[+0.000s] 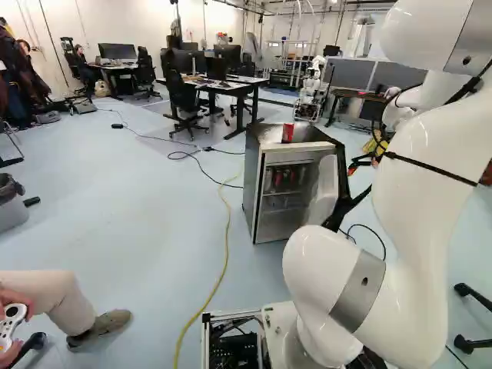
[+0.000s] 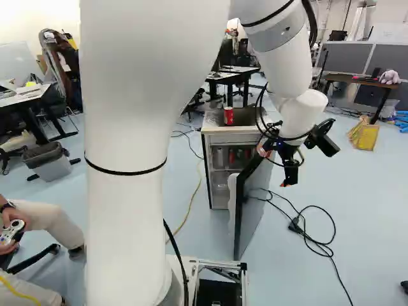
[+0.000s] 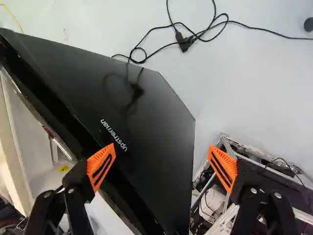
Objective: Grab a drink from the fridge
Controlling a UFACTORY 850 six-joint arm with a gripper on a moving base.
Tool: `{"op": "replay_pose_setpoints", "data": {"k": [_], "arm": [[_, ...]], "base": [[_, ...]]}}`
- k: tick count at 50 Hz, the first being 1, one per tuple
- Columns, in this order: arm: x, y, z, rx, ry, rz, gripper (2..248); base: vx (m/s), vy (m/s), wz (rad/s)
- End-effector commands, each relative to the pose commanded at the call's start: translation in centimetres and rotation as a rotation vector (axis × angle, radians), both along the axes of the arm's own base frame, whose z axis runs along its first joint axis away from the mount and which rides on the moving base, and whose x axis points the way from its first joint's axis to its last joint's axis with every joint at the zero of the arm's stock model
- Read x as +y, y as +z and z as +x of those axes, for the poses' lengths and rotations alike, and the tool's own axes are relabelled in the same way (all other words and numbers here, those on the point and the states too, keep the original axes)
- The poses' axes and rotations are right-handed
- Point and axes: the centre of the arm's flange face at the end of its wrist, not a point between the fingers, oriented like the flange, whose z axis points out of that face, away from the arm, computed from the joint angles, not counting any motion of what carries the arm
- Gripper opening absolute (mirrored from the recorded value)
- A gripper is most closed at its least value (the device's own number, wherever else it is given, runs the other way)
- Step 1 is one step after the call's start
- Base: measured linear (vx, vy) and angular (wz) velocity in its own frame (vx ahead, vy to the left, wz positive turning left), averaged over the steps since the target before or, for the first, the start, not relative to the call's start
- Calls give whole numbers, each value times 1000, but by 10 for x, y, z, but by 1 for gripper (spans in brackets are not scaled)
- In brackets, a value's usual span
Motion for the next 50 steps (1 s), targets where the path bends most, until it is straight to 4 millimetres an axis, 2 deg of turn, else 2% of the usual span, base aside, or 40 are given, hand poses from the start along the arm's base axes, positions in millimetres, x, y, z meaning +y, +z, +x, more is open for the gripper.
{"op": "replay_pose_setpoints", "data": {"k": [29, 50], "arm": [[50, 0, 6, 15, 72, 16, 247], [87, -1, 18, 22, 143, 23, 247]], "base": [[0, 0, 0], [0, 0, 0]]}}
